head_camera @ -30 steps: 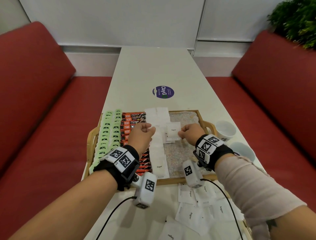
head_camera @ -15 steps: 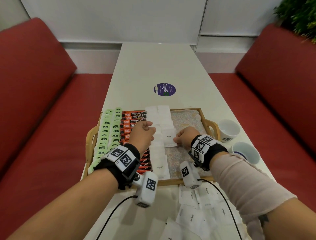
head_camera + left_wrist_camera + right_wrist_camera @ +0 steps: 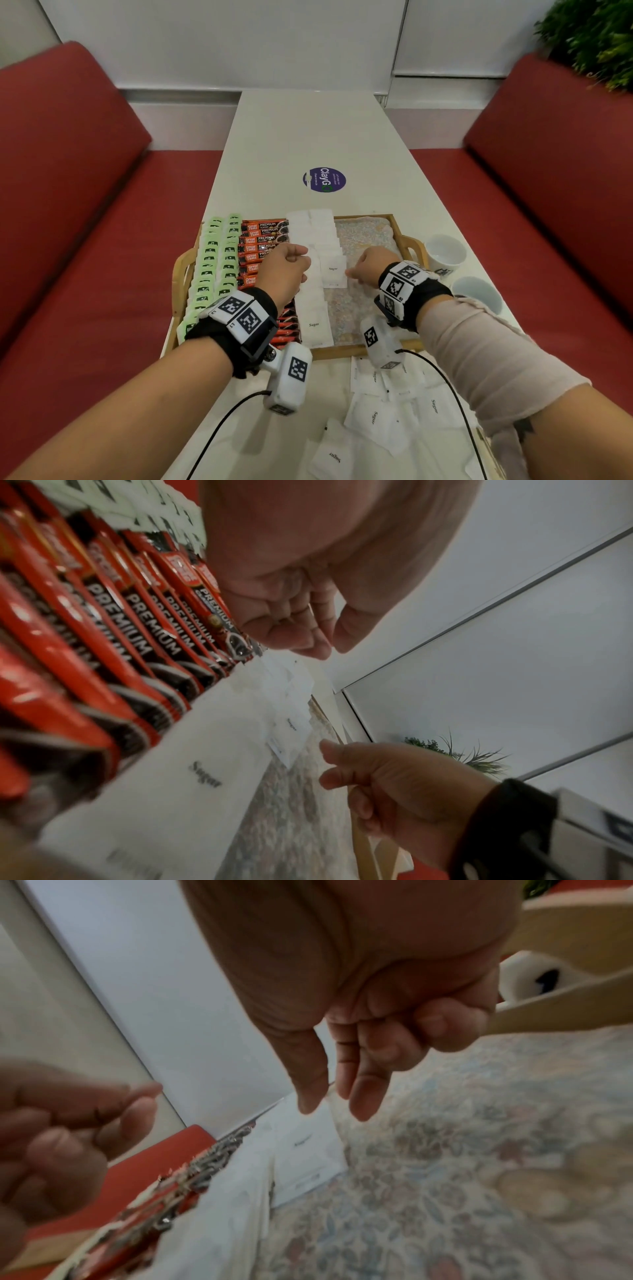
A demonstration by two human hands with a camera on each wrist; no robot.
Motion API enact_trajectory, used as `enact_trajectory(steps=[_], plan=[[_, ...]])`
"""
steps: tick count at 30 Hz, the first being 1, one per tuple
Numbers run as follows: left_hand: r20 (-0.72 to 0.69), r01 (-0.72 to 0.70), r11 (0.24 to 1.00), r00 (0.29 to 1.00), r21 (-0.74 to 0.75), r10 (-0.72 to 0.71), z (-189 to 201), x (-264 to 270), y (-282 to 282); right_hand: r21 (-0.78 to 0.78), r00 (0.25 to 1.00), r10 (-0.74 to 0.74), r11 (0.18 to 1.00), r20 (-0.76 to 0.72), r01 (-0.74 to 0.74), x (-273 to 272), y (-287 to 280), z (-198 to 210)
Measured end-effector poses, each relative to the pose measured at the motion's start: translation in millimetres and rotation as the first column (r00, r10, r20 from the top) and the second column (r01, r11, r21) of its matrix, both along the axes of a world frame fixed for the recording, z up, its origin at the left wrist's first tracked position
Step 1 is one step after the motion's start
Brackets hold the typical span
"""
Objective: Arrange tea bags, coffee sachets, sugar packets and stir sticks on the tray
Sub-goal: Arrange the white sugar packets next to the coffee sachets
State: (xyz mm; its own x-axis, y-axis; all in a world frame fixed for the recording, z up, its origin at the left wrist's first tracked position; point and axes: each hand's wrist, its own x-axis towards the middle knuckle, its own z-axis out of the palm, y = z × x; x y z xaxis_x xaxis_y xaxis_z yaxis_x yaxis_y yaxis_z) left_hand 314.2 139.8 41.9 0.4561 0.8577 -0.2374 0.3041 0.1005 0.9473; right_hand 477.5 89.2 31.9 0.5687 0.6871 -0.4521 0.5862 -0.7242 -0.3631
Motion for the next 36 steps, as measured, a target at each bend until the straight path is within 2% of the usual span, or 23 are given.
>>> enact_trajectory(steps=[6,11,16,20,26,29,36], plan=[[-0.045,0.102,0.995,0.994,-0.008,-0.102,8.4,-15.3,-44.8,0.202,0.998,-0.039,0.978,-0.054,0.049,-11.6,-61.4,32.3],[-0.068,0.168,0.986,0.983,-0.005,-0.168,10.4,-22.6,-83.1,0.279,0.993,-0.084,0.955,-0.080,0.103,-28.2,-115.6,34.4],[-0.101,0.242,0.969,0.964,-0.054,-0.246,4.4,-28.3,-110.3,0.220,0.996,-0.085,0.971,-0.040,0.092,-41.4,-159.2,23.4],[-0.207,0.309,0.943,0.921,-0.126,-0.330,-5.6,-28.8,-117.4,0.077,0.999,-0.029,0.997,0.035,0.026,-51.5,-175.5,9.8],[-0.295,0.329,0.913,0.871,-0.241,-0.392,-24.4,-24.5,-118.7,-0.094,0.996,0.066,0.994,0.052,-0.061,-73.3,-178.9,-18.4],[-0.258,0.293,0.904,0.889,-0.313,-0.378,-32.1,-19.8,-115.9,-0.094,0.997,0.070,0.993,0.031,-0.067,-85.4,-175.4,-29.5],[-0.225,0.284,0.904,0.904,-0.321,-0.364,-38.1,-20.8,-115.4,0.044,0.996,0.084,0.996,0.003,-0.084,-114.2,-171.4,-42.0]])
